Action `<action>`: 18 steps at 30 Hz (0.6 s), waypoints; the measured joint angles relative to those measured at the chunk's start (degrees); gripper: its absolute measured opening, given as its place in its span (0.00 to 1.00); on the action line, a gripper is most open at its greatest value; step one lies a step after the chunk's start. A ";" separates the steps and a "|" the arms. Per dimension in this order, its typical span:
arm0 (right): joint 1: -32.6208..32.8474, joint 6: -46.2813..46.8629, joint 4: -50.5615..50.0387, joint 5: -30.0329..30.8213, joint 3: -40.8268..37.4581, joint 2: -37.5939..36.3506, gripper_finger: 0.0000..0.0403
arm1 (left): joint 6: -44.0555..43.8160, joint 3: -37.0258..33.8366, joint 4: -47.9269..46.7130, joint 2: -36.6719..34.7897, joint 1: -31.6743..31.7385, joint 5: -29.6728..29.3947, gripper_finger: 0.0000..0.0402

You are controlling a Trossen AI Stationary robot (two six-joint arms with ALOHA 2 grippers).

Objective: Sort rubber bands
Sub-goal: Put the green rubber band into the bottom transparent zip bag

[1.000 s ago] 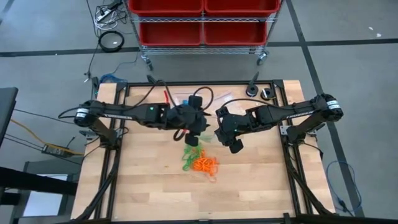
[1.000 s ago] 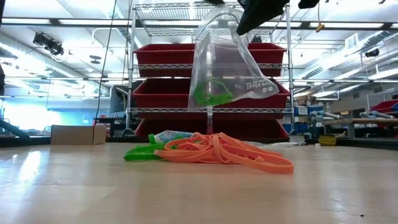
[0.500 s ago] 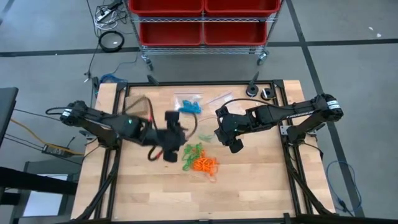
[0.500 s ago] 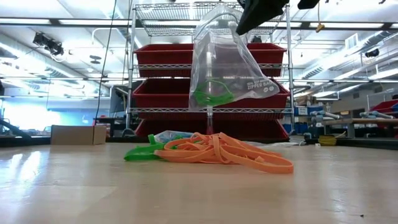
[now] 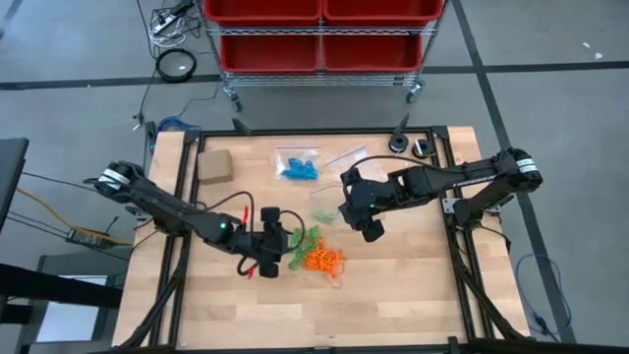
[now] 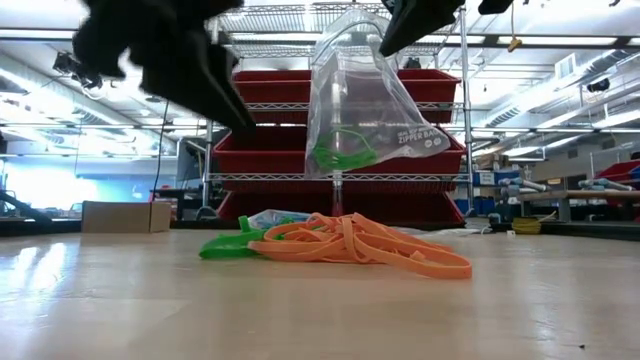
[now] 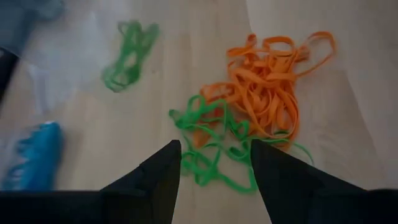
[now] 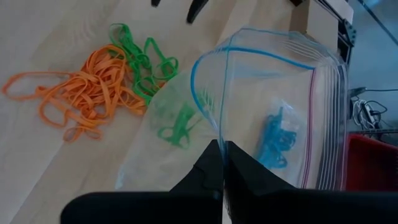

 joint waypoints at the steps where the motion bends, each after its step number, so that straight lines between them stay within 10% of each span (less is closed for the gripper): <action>1: 0.00 0.02 0.01 0.00 0.00 0.00 0.00 | 0.02 -1.98 3.13 0.00 0.41 0.97 0.50; 18: -0.39 0.28 0.54 -0.02 0.00 0.00 0.00 | 1.50 -15.38 24.97 5.12 10.16 12.43 0.46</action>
